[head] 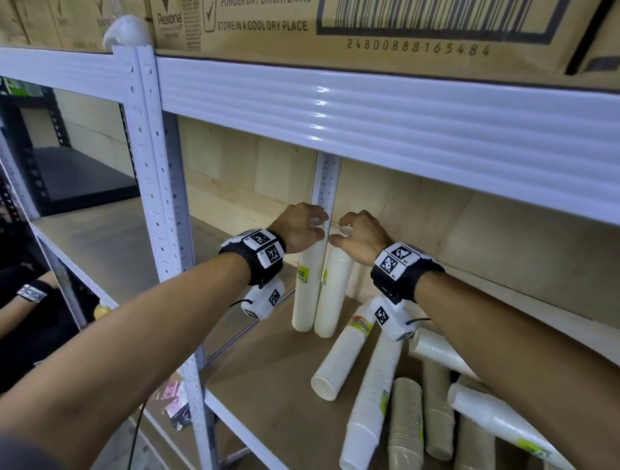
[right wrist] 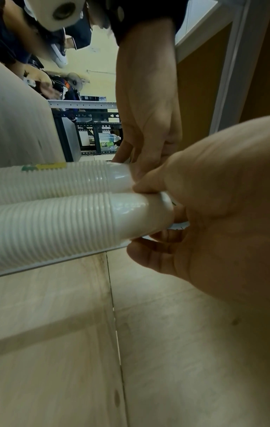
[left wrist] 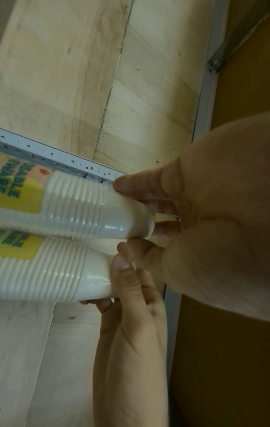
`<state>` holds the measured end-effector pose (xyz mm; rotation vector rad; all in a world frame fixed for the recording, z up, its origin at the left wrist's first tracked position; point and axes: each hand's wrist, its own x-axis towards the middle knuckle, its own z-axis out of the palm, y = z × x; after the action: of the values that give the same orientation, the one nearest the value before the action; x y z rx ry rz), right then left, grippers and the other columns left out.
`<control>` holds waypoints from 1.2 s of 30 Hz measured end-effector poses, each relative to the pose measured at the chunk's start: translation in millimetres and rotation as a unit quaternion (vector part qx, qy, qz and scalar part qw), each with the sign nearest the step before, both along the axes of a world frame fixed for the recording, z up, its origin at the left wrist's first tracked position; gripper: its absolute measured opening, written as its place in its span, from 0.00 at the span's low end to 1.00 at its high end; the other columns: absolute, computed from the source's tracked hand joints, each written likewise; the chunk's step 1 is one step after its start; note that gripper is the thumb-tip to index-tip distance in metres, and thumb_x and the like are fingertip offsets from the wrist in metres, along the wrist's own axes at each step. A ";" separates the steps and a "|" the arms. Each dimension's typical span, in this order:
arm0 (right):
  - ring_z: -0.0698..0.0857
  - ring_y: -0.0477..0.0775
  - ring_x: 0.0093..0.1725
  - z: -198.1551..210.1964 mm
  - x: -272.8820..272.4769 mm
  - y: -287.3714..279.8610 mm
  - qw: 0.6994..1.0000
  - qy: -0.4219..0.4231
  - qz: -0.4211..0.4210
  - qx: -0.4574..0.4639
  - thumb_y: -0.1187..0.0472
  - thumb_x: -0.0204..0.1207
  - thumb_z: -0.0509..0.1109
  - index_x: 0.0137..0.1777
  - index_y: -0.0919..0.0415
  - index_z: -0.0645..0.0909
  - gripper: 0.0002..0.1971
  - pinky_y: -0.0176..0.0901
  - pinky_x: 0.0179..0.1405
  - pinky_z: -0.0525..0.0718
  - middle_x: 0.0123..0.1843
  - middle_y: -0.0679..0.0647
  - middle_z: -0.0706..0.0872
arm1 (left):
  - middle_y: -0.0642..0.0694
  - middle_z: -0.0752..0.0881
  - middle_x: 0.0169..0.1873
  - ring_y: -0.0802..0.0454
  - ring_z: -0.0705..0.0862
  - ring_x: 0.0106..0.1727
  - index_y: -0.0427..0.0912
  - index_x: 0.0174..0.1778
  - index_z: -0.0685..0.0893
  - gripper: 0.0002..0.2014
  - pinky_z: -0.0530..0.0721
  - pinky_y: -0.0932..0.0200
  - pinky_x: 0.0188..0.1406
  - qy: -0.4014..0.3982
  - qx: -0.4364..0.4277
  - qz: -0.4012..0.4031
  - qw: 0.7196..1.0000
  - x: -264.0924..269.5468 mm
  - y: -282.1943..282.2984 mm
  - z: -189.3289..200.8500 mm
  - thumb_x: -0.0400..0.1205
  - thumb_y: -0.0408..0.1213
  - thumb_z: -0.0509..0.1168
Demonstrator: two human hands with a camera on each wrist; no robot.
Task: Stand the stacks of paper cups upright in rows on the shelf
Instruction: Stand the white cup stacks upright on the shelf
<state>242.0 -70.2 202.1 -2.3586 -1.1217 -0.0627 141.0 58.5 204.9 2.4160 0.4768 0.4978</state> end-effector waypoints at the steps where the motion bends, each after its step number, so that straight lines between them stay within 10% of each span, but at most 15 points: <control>1: 0.81 0.58 0.64 1.1 -0.1 0.1 1.000 0.002 0.009 0.002 0.48 0.75 0.74 0.68 0.57 0.79 0.24 0.42 0.52 0.78 0.66 0.57 0.77 | 0.47 0.83 0.68 0.50 0.81 0.69 0.44 0.68 0.83 0.19 0.80 0.54 0.69 -0.004 0.007 0.000 1.000 0.5 0.8 -0.4 0.79 0.35 0.68; 7: 0.80 0.50 0.71 5.7 -1.1 -1.6 0.997 0.037 0.058 0.028 0.61 0.76 0.75 0.73 0.60 0.76 0.25 0.35 0.50 0.74 0.71 0.55 0.78 | 0.45 0.86 0.64 0.48 0.82 0.66 0.43 0.64 0.86 0.17 0.78 0.61 0.61 -0.020 0.027 0.006 0.999 3.4 3.6 -1.2 0.80 0.41 0.71; 13: 0.82 0.56 0.62 7.3 -0.3 -2.1 1.000 0.003 -0.004 0.003 0.47 0.73 0.75 0.69 0.59 0.77 0.28 0.43 0.50 0.79 0.66 0.55 0.81 | 0.45 0.81 0.71 0.48 0.79 0.72 0.42 0.71 0.81 0.20 0.76 0.61 0.68 -0.001 0.003 -0.002 1.000 4.7 1.2 1.4 0.81 0.36 0.67; 24: 0.82 0.55 0.66 11.2 -2.1 -1.3 0.999 0.030 0.019 -0.003 0.55 0.76 0.73 0.72 0.56 0.76 0.24 0.40 0.54 0.77 0.70 0.54 0.82 | 0.44 0.82 0.69 0.45 0.79 0.70 0.44 0.68 0.83 0.17 0.74 0.63 0.62 0.009 0.031 0.000 0.999 4.7 2.3 3.5 0.82 0.40 0.66; 36: 0.77 0.48 0.51 13.4 -3.7 -2.8 0.999 0.032 0.021 -0.009 0.56 0.77 0.72 0.65 0.60 0.81 0.17 0.32 0.33 0.69 0.65 0.54 0.85 | 0.44 0.83 0.67 0.45 0.80 0.68 0.41 0.67 0.85 0.16 0.76 0.58 0.66 0.016 0.069 -0.004 0.997 2.6 -1.0 7.7 0.83 0.39 0.65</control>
<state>238.4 -73.0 215.5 -2.3341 -1.1457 0.0376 143.6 57.5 212.6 2.5605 0.4595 0.5048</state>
